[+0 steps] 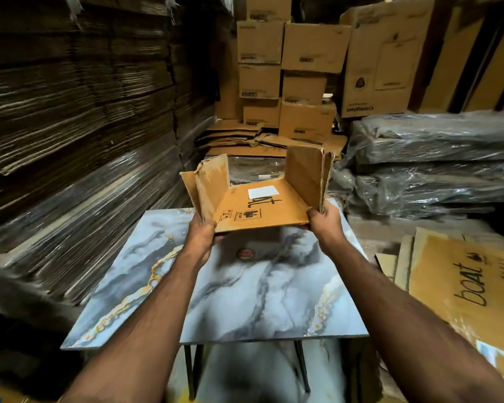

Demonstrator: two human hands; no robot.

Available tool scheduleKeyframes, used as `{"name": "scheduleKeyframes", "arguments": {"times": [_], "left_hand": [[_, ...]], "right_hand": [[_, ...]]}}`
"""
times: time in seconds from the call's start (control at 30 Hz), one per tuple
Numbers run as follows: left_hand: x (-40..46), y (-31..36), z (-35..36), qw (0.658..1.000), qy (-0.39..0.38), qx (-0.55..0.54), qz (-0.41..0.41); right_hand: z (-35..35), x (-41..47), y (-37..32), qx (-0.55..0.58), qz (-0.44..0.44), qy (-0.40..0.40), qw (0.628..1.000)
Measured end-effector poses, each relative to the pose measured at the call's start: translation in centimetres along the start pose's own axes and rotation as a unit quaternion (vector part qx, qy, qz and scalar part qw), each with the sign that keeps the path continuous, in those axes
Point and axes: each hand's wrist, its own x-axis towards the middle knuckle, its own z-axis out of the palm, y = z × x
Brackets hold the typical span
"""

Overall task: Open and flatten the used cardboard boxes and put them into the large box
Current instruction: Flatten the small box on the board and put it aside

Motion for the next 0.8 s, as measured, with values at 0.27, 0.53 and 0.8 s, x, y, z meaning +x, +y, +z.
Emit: {"name": "scheduleKeyframes", "arguments": {"times": [0.27, 0.53, 0.8], "left_hand": [[0.6, 1.2, 7.4, 0.994, -0.104, -0.036, -0.014], [-3.7, -1.1, 20.9, 0.971, -0.235, -0.035, -0.04], [-8.1, -7.9, 35.7, 0.943, -0.317, -0.019, -0.099]], "right_hand": [[-6.9, -3.0, -4.6, 0.028, -0.062, 0.112, 0.991], [-19.9, -6.0, -4.9, -0.012, -0.095, 0.244, 0.965], [-34.8, -5.8, -1.2, -0.006, -0.043, 0.319, 0.947]]}}
